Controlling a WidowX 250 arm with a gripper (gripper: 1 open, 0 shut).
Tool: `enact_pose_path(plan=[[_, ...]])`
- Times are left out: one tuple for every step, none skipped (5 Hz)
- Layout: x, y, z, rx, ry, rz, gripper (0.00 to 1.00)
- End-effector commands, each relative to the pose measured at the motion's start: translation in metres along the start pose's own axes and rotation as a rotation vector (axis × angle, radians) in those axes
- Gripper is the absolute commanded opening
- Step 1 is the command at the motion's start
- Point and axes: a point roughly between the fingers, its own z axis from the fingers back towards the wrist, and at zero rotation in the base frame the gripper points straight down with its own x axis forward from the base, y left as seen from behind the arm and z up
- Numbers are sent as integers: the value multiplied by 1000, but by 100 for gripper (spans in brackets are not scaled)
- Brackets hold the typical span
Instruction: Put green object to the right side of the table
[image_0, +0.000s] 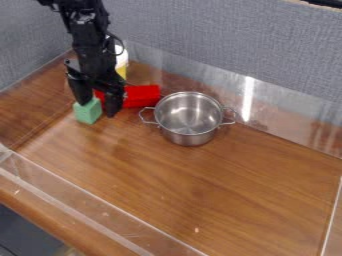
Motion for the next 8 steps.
enact_pose_path(plan=[[0,-2,-18,-13,39,5,0],[1,-2,-21,-13,41,-1,0],[5,-5,-12,-16,22,-16,0],[11,-8,-4,-19,0,-31,0],[15,-12,5,-21,-24,-47,0],[19,-15,21,-22,-59,-62,0],[20,-16,35,-16,-79,-74,0],[22,-17,62,-3,-126,-84,0]])
